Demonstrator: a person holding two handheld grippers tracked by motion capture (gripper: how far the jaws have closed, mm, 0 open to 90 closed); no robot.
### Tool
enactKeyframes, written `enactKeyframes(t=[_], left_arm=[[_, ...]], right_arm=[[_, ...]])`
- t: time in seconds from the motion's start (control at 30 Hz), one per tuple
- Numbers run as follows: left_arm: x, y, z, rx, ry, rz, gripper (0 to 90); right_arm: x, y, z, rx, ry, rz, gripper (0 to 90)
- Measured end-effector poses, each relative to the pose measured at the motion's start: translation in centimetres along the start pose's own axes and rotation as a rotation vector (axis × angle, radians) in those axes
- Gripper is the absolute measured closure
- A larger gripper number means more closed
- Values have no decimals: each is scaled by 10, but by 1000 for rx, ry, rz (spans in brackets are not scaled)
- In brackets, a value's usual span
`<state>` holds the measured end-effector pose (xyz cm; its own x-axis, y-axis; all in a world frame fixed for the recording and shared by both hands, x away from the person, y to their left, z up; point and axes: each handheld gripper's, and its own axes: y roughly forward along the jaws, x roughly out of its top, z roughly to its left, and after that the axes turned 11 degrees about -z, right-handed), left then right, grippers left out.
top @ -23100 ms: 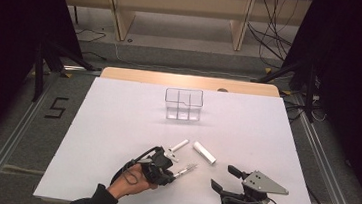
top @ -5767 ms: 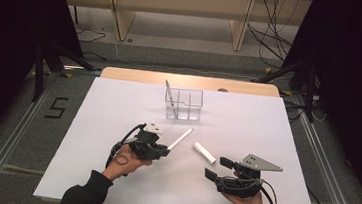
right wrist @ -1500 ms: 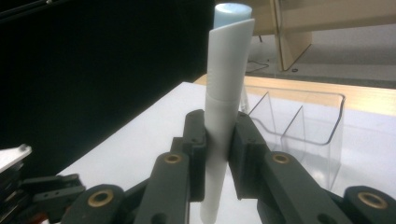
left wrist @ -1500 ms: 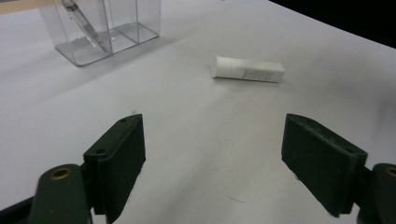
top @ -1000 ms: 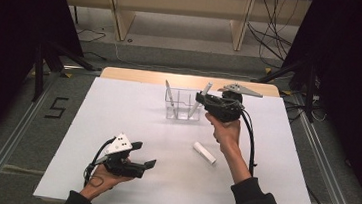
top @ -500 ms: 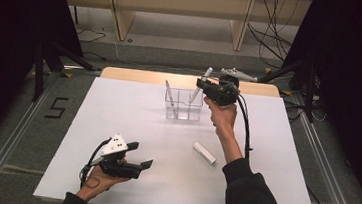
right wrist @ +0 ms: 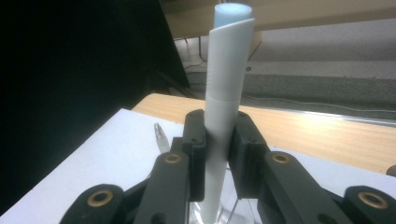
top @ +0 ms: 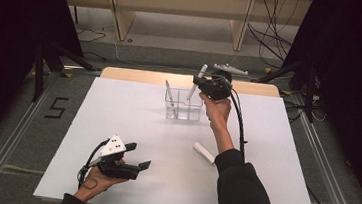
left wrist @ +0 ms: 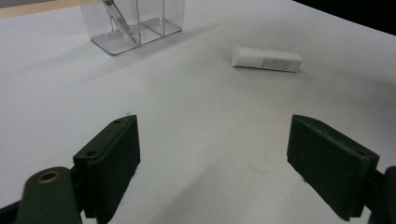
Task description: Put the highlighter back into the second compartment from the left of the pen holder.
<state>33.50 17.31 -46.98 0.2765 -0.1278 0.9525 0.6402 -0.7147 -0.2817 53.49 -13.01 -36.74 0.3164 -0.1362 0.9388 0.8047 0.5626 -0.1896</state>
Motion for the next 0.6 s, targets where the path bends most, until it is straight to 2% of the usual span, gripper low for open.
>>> enactKeyframes(t=[0.2,0.3,0.6], left_arm=[[0,0,-1,-2,1,-4,169],[0,-1,-1,-4,6,-1,169],[-1,1,-2,-3,17,6,169]], right_arm=[[-1,8,2,-7,-8,17,785],[-2,13,4,-13,-28,32,785],[-8,21,2,-25,-29,64,783]])
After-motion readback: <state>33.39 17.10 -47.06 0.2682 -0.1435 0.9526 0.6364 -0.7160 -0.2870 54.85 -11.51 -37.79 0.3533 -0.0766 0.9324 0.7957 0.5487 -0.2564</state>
